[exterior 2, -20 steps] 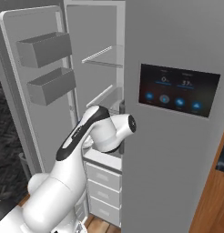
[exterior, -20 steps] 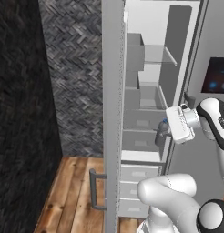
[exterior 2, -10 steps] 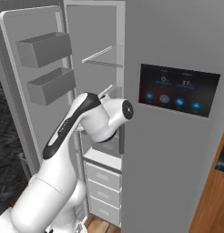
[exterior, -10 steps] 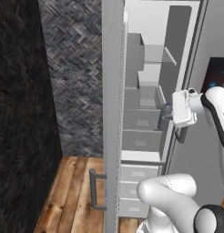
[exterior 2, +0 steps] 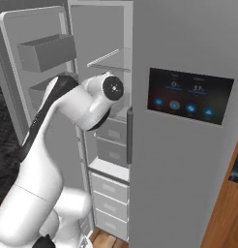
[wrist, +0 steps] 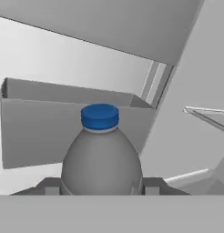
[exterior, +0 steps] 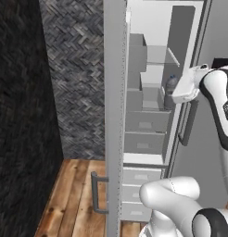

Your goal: Take the bottled waters from the counter and place them in the freezer to freeze. Close the freezer door after placing the bottles.

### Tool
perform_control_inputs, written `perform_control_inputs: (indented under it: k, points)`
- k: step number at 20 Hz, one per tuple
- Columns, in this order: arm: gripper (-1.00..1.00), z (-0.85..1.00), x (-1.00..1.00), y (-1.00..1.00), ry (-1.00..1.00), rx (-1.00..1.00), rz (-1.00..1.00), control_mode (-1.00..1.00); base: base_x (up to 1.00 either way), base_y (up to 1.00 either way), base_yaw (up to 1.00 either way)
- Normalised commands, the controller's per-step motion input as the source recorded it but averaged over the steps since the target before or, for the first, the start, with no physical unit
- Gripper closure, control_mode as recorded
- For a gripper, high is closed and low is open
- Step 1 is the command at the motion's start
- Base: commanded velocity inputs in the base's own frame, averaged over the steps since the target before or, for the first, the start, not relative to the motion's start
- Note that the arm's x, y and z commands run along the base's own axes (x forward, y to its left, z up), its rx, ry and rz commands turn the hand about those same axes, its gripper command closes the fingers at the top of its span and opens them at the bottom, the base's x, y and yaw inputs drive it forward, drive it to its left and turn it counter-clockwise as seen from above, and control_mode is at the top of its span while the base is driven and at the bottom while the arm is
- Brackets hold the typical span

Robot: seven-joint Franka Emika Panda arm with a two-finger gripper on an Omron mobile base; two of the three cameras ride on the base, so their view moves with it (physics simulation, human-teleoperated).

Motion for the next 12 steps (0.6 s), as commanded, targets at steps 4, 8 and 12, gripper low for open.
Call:
perform_control_inputs:
  k: [4,8,12]
  points:
    - [1.00,1.00,0.23,0.00,0.00,0.05,-0.30,-1.00,0.00,0.00,0.00]
    - [1.00,0.88,0.14,-0.02,0.00,0.11,-0.23,-1.00,0.00,0.00,0.00]
    - [1.00,0.55,0.00,-0.26,0.00,0.21,-0.11,-1.00,0.00,0.00,0.00]
